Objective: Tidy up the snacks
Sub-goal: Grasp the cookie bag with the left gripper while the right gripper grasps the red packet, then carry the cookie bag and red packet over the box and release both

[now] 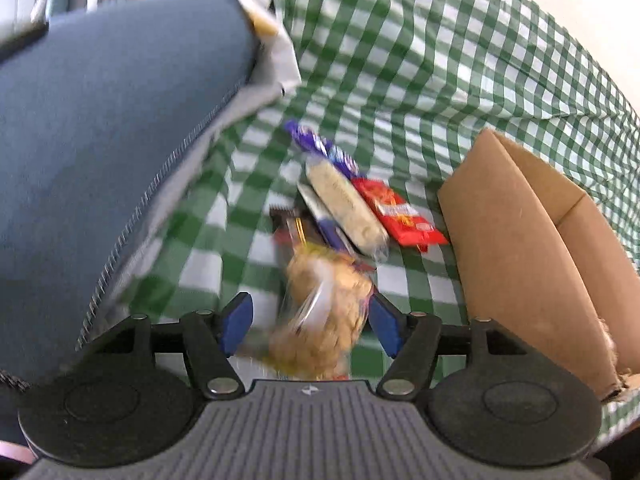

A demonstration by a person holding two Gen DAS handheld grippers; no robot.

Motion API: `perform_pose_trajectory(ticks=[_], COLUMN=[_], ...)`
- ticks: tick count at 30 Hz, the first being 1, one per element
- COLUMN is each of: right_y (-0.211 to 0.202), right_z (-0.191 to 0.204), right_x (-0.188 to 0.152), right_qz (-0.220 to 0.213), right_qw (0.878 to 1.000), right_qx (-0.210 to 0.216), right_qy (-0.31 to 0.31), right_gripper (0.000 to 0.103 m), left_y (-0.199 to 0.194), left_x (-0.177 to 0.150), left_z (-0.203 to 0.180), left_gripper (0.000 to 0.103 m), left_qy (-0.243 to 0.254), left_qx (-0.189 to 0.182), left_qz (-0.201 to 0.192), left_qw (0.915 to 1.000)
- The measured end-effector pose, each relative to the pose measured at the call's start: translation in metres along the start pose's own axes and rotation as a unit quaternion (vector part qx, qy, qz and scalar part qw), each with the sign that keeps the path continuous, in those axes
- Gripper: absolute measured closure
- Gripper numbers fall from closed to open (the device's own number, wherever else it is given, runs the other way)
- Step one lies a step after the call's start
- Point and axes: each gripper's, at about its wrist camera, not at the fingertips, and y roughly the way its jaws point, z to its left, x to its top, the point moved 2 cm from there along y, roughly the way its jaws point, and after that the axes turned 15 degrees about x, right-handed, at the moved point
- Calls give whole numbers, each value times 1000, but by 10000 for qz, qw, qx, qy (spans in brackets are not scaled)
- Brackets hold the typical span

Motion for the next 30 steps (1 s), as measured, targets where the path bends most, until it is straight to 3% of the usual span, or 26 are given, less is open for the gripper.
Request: perform_pose_trajectory(ticks=[2, 6, 11, 25, 30], right_y=[0, 2, 3, -3, -4], right_z=[-1, -1, -1, 3, 4], right_x=[0, 1, 1, -3, -3], right_qz=[35, 40, 30, -75, -113], right_qw=[10000, 10000, 10000, 9998, 9996], right_qx=[-5, -33, -29, -115, -167], right_qy=[3, -60, -81, -172, -194], right_gripper=[53, 52, 51, 56, 56], left_y=[-1, 12, 20, 33, 36], left_x=[1, -6, -15, -16, -15], left_z=[-6, -21, -38, -39, -38], left_gripper=[31, 31, 31, 31, 37], left_qy=[67, 493, 1070, 1111, 1056], left_qx=[30, -46, 170, 246, 279], left_qz=[-124, 222, 156, 235, 259], left_qw=[9999, 9985, 9940, 9932, 9937])
